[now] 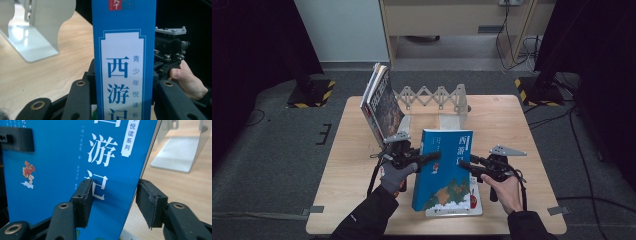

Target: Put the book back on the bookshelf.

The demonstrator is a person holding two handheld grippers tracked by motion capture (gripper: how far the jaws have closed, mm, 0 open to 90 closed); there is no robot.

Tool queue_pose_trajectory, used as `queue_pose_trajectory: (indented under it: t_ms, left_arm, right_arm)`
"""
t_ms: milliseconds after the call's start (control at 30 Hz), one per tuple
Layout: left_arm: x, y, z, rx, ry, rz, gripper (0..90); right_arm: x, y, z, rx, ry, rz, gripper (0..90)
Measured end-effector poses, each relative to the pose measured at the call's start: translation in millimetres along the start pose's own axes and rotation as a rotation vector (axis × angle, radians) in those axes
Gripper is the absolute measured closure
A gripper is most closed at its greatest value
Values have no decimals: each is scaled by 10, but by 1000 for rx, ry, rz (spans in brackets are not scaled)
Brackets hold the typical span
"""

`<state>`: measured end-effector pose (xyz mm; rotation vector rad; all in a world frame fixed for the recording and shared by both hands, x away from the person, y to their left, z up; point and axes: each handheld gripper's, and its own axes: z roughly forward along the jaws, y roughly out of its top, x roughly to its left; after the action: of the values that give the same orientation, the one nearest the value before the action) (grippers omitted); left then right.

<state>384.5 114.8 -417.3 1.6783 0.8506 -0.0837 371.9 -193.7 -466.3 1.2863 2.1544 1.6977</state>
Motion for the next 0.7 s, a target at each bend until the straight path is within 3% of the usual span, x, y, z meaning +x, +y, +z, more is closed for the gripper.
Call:
queue_pose_trajectory:
  t_ms: [233,367,433,700]
  left_arm:
    - [-59,18,-49,-29,-1,83,614]
    - [-30,-69,-149,-18,2,89,611]
    - [-24,-108,-192,1,27,101,608]
    - [5,-113,-179,8,35,96,603]
  right_arm:
    - [30,79,-23,-26,-9,-32,506]
    - [87,58,8,-25,-10,-70,525]
    - [120,43,43,-22,-6,-85,537]
    - [130,28,51,-14,-7,-105,540]
